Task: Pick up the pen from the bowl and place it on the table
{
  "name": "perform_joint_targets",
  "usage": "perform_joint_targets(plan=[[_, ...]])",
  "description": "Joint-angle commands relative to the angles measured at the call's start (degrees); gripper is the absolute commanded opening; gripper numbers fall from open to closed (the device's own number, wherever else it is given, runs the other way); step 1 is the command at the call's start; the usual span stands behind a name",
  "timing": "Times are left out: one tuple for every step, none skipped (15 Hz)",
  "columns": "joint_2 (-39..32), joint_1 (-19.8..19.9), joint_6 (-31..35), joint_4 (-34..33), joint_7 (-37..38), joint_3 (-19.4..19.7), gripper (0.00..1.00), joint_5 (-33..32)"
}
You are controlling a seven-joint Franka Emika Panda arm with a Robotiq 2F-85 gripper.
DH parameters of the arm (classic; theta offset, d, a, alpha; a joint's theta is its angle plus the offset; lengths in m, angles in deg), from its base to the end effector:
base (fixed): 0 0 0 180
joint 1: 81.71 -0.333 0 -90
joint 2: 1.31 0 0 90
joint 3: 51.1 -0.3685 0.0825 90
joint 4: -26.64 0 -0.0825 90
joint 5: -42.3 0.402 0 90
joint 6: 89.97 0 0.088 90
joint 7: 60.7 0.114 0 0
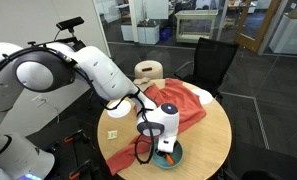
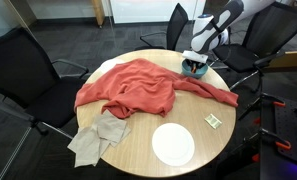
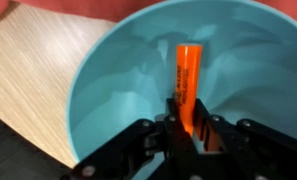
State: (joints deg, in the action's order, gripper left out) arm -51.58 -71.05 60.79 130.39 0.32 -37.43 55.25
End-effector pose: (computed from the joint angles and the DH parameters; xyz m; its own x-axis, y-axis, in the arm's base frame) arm 0.6151 -0.2734 0.0755 -0.0355 -0.9976 0.0602 -0.9979 0.0386 0.0520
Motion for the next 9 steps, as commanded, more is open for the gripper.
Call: perform_joint_targets(plan=[[5.80, -1.48, -0.27, 3.45, 0.31, 0.93, 0.05, 1.48], [7.37, -1.74, -0.50, 4.12, 0.34, 1.09, 0.05, 1.28], [9.09, -1.77, -0.84, 4.91, 0.03, 1.05, 0.05, 1.17], [10.43, -1.98, -0.98, 5.52, 0.15, 1.15, 0.05, 1.08], [12.24, -2.16, -0.84, 6.66, -0.31, 1.12, 0.05, 0.80], [13.75, -2.68, -0.68, 7.68, 0.02, 1.39, 0.05, 0.50], [15.53, -3.12, -0.06, 9.11, -0.17, 1.44, 0.05, 0.15], [17.28, -4.06, 0.78, 10.70, 0.19, 1.92, 0.05, -0.47], [18.94, -4.73, 1.47, 12.18, 0.31, 2.09, 0.05, -0.91]])
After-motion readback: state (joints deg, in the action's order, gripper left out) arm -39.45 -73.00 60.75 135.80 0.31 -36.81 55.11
